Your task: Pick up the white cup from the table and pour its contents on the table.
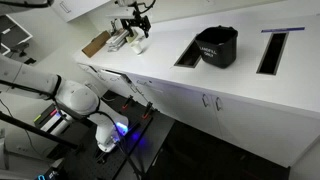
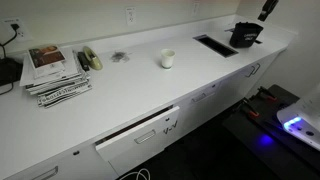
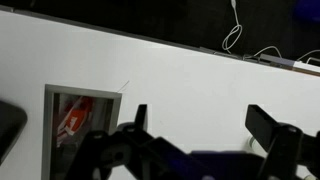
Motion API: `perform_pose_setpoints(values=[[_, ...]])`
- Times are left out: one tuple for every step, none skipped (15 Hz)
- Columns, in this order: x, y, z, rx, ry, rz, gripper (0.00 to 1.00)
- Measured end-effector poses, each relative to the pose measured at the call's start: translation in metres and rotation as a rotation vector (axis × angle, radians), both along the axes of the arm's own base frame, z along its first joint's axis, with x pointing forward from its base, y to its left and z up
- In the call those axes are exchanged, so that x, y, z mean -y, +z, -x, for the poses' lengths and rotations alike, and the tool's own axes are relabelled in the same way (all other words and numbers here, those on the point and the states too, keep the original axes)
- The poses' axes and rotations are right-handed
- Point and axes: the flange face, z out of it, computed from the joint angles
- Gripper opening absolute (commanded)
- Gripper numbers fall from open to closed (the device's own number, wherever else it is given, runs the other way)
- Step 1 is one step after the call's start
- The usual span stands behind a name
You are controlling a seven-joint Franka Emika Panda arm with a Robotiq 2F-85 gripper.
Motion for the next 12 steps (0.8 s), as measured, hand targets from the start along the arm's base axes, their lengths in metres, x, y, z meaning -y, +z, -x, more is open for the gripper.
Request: perform_pose_setpoints(values=[[0.0, 0.0, 0.0, 0.0, 0.0, 0.0, 1.0], [0.0, 0.0, 0.0, 0.0, 0.0, 0.0, 1.0], [0.0, 0.0, 0.0, 0.0, 0.0, 0.0, 1.0], [0.0, 0.0, 0.0, 0.0, 0.0, 0.0, 1.0], [0.0, 0.0, 0.0, 0.0, 0.0, 0.0, 1.0], [0.0, 0.0, 0.0, 0.0, 0.0, 0.0, 1.0], [0.0, 0.0, 0.0, 0.0, 0.0, 0.0, 1.0], [-0.001, 0.0, 0.0, -0.001, 0.001, 0.002, 1.0], [-0.004, 0.0, -0.002, 0.001, 0.003, 0.006, 1.0], [-0.009, -0.001, -0.005, 0.006, 0.005, 0.008, 1.0], [-0.017, -0.002, -0.009, 0.013, 0.001, 0.011, 1.0], [-0.027, -0.004, -0.016, 0.026, -0.008, 0.014, 1.0]])
